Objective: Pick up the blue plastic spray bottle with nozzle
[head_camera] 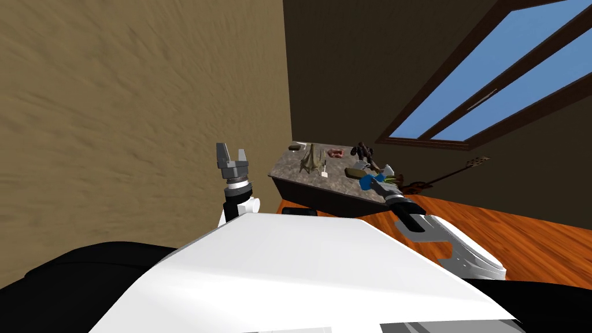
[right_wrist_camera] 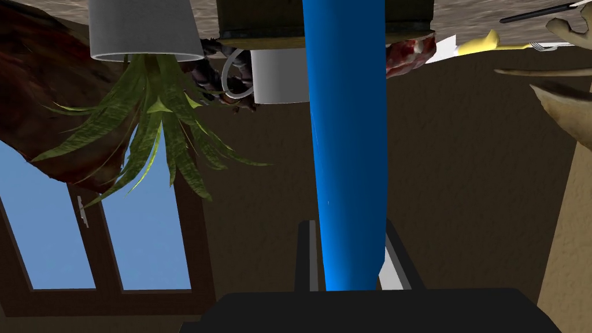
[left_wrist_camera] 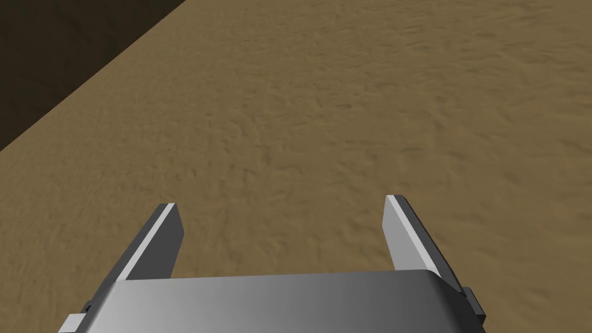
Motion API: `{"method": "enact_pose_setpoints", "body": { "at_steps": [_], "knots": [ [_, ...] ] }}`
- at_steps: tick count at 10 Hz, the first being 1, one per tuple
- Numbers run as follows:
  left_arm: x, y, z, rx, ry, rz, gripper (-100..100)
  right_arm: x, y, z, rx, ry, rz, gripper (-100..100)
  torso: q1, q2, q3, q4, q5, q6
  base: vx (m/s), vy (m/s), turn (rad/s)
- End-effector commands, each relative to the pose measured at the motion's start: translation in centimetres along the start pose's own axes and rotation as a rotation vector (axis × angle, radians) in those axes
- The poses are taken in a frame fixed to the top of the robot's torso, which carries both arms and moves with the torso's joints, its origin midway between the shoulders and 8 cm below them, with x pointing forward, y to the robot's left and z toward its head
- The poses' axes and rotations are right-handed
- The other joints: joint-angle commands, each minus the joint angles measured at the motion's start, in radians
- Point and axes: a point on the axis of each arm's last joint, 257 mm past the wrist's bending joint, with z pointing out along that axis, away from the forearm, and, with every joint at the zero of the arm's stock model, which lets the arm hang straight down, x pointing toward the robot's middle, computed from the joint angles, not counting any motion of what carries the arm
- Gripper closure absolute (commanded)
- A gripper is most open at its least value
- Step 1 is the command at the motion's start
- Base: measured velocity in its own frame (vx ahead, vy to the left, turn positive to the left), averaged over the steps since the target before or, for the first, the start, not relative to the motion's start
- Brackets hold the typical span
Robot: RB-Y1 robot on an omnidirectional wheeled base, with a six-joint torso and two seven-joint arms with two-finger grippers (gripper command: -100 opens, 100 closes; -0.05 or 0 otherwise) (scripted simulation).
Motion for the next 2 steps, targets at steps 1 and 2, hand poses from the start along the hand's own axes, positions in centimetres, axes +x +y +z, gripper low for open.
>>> {"method": "enact_pose_setpoints", "body": {
  "at_steps": [1,2],
  "knots": [
    [0.0,0.0,0.0,0.0,0.0,0.0,0,0.0,0.0,0.0,0.0,0.0,0.0,100,0.0,0.0,0.0,0.0,0.0,0.0,0.0,0.0,0.0],
    [0.0,0.0,0.0,0.0,0.0,0.0,0,0.0,0.08,-0.04,-0.002,0.0,0.0,0,-0.001,0.001,0.001,0.0,0.0,0.0,0.0,0.0,0.0]
  ]
}}
